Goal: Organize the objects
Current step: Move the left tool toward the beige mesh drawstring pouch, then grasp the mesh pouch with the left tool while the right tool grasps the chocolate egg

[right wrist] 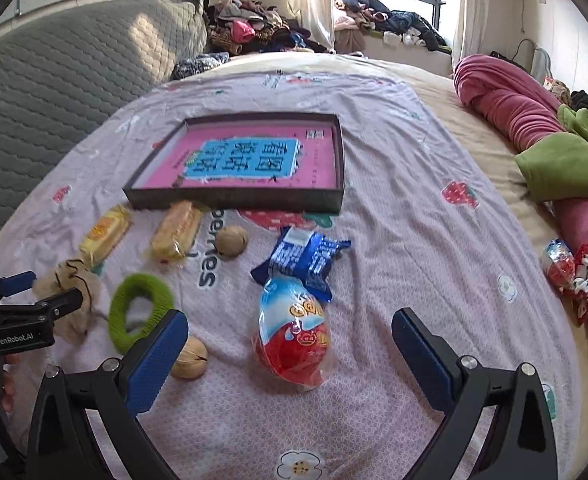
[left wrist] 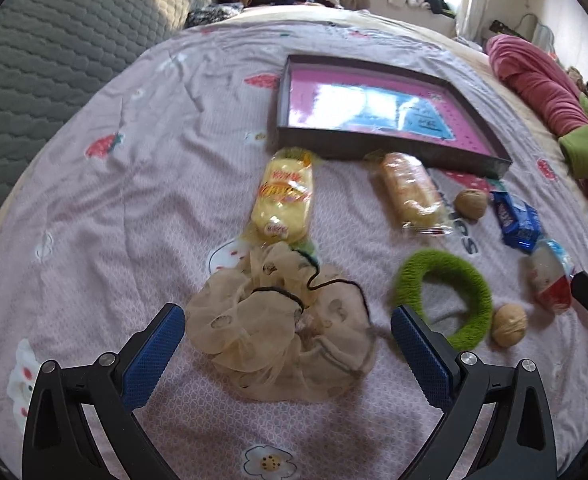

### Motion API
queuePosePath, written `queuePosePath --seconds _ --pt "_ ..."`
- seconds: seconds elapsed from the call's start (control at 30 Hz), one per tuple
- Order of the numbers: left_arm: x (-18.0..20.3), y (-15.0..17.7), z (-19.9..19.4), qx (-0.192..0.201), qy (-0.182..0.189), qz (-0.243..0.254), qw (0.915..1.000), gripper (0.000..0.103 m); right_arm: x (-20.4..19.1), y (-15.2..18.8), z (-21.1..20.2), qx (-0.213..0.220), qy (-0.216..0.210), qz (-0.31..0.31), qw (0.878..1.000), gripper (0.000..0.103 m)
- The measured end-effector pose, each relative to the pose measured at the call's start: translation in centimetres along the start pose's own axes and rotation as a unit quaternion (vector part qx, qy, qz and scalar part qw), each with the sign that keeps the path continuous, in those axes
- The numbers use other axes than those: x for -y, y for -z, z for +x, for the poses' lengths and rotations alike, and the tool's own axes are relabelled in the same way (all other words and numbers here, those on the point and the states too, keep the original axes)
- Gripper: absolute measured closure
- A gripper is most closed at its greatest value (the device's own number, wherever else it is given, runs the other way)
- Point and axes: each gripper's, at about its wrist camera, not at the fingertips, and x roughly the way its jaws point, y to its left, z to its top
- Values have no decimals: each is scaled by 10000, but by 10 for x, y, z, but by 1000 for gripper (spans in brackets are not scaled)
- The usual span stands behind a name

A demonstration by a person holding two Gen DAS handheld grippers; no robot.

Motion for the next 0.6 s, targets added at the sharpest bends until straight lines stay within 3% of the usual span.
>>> queuePosePath --seconds 0.4,0.5,0.57,0.6 --pt "1 9 23 -81 -152 34 9998 1 3 4 36 -301 188 7 9994 3" --pt "4 12 28 -129 -150 88 9998 12 1 6 38 -325 208 -56 9992 17" --pt "5 13 31 -160 -104 108 9998 27 0 7 39 -346 215 -88 9991 30" --pt "6 14 31 -156 -57 108 9998 30 -1 8 39 -344 193 -110 9992 33"
